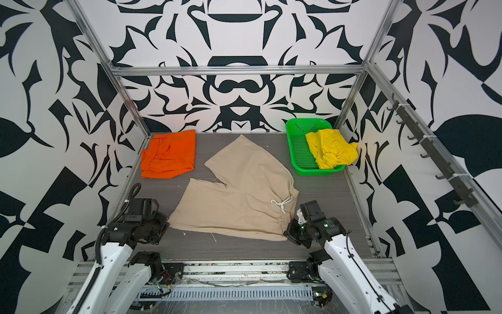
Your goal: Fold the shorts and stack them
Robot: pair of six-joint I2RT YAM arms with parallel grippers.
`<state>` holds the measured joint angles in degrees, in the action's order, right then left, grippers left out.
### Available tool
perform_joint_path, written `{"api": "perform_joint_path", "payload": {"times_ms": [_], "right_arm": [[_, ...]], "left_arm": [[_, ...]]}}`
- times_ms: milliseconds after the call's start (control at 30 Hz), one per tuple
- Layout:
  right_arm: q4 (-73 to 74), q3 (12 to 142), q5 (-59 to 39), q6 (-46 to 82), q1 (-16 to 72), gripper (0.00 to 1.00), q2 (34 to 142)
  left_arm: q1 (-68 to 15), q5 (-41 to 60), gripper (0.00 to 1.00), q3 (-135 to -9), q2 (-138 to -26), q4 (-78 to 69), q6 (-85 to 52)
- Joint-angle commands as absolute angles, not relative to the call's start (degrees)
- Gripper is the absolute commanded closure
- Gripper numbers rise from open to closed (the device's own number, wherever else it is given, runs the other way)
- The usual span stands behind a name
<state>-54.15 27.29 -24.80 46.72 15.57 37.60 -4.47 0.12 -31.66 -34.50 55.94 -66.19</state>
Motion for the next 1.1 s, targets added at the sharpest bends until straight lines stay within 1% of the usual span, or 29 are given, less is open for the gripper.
{"api": "perform_joint_path", "payload": {"times_ms": [0, 100, 267, 367, 533, 733, 867, 1067], "right_arm": [[-64.7, 32.1, -24.0, 48.4, 15.8, 1.00, 34.5], [-65.6, 36.4, -24.8, 48.3, 15.8, 1.00, 35.2], [-68.1, 45.6, -24.3, 47.1, 15.8, 1.00, 40.8], [-71.0, 50.9, -24.7, 45.3, 15.8, 1.00, 45.3], [-73.8, 56.2, -25.0, 42.2, 15.8, 1.00, 50.8], [-74.3, 56.6, -28.3, 40.5, 15.5, 1.00, 55.4], [-74.9, 55.8, -29.8, 38.4, 13.1, 1.00, 56.7], [-76.1, 56.7, -30.7, 35.0, 9.9, 1.00, 58.7]], "left_arm": [[-4.3, -5.5, 1.00, -36.4, -33.0, 65.3, -64.8], [-4.3, -8.4, 1.00, -42.6, -36.3, 65.5, -59.7], [-4.3, -13.7, 1.00, -56.7, -47.0, 63.8, -49.3], [-4.3, -15.3, 1.00, -64.4, -52.2, 62.5, -44.1], [-4.4, -16.4, 1.00, -73.2, -59.7, 57.9, -37.0], [-4.4, -14.9, 1.00, -82.0, -69.5, 54.3, -31.8], [-4.8, -14.5, 1.00, -88.2, -76.1, 52.1, -29.2], [-6.6, -12.7, 1.00, -96.6, -81.9, 49.5, -26.7]]}}
